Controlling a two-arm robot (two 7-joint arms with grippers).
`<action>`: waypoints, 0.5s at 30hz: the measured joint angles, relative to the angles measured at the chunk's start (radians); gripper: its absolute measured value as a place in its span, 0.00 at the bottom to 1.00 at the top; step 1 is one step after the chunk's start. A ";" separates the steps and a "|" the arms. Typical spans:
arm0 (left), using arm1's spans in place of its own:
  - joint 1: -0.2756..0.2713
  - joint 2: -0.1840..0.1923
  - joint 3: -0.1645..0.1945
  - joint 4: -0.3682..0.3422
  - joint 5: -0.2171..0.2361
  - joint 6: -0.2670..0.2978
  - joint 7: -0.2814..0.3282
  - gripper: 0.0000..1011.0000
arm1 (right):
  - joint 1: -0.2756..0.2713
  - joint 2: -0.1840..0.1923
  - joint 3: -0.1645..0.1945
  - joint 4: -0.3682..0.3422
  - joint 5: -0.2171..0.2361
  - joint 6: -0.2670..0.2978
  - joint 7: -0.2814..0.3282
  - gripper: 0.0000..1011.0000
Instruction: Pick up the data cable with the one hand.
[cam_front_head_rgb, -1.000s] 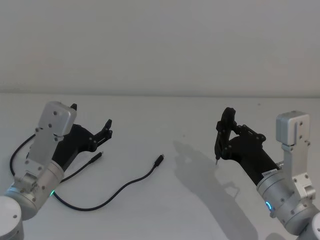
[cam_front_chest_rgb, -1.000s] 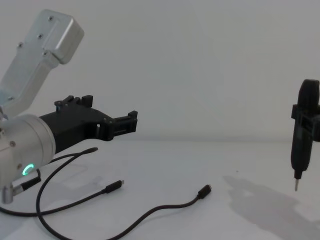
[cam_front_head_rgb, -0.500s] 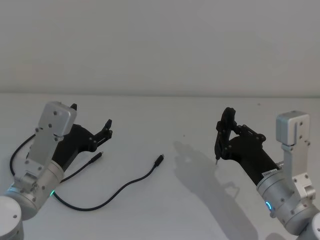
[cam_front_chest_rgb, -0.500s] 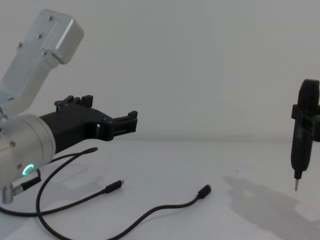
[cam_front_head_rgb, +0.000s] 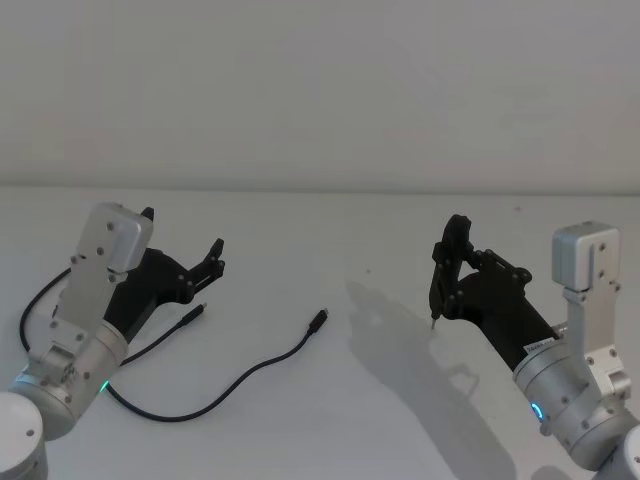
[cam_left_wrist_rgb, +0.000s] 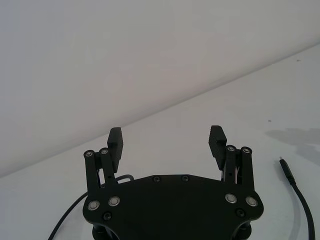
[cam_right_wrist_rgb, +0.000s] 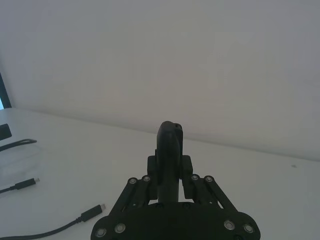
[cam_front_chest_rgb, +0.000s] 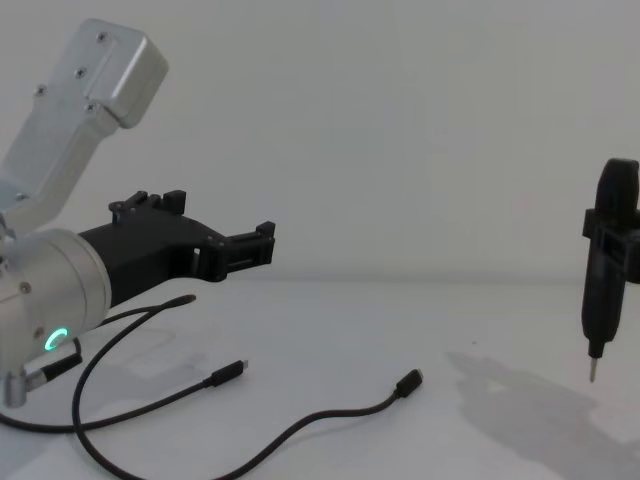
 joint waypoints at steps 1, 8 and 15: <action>0.000 0.000 0.000 0.000 0.000 0.000 0.000 0.99 | 0.000 0.000 0.000 0.000 0.000 0.000 0.000 0.27; 0.000 0.000 0.000 0.000 0.000 0.000 0.000 0.99 | 0.000 0.000 0.000 0.000 0.000 0.000 0.000 0.27; 0.000 0.000 0.000 0.000 0.000 0.000 0.000 0.99 | 0.000 0.000 0.000 0.000 0.000 0.000 0.000 0.27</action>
